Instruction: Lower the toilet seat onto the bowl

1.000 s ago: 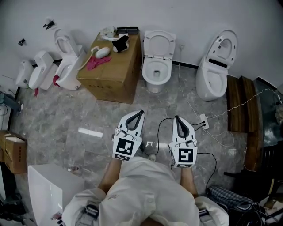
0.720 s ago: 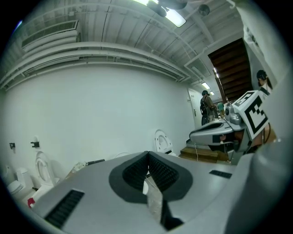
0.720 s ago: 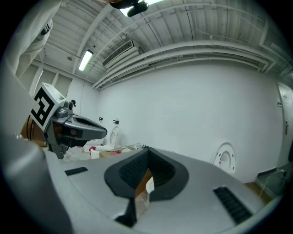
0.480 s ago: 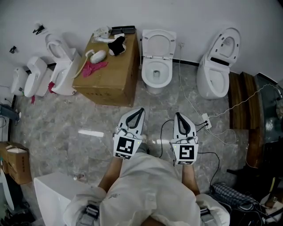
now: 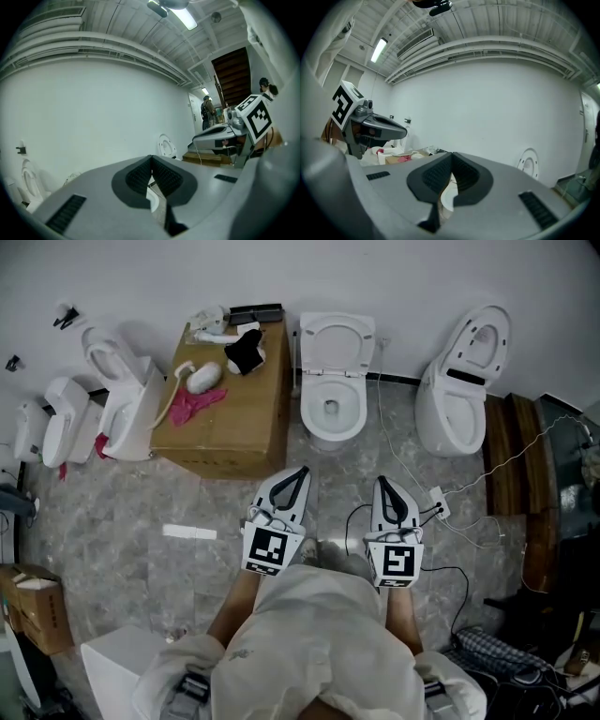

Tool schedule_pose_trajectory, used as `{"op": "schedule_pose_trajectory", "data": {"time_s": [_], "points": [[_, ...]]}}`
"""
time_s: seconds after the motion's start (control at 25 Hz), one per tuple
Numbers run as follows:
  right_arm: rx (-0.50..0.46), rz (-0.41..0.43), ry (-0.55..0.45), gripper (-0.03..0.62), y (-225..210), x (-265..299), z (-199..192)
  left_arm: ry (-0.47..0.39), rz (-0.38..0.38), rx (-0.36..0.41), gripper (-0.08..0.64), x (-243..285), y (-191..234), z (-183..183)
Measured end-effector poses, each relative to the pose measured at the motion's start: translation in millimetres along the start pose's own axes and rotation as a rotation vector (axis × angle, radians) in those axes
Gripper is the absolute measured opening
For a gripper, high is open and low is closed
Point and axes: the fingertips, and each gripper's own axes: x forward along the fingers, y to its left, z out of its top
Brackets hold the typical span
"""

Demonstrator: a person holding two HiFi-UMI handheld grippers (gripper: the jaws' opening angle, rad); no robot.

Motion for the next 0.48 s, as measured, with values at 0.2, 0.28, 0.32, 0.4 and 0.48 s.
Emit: {"op": "schedule_pose_trajectory", "data": {"time_s": [0.2,0.28,0.32,0.4,0.48], "points": [[-0.002,0.001,0.001,0.005,2,27,5,-0.013,-0.009,-0.006,0.014,18,21,2],[-0.004,-0.001,0.005,0.005,-2,36,6,-0.017,-0.009,-0.010,0.014,27,26,2],[-0.006,-0.001,0.005,0.005,-4,41,6,-0.018,-0.009,-0.011,0.014,31,28,3],[-0.006,0.006,0.002,0.005,-8,51,6,-0.016,-0.007,-0.012,0.014,39,31,1],[-0.003,0.017,-0.002,0.005,-11,62,5,-0.010,0.000,-0.014,0.014,49,35,-1]]}}
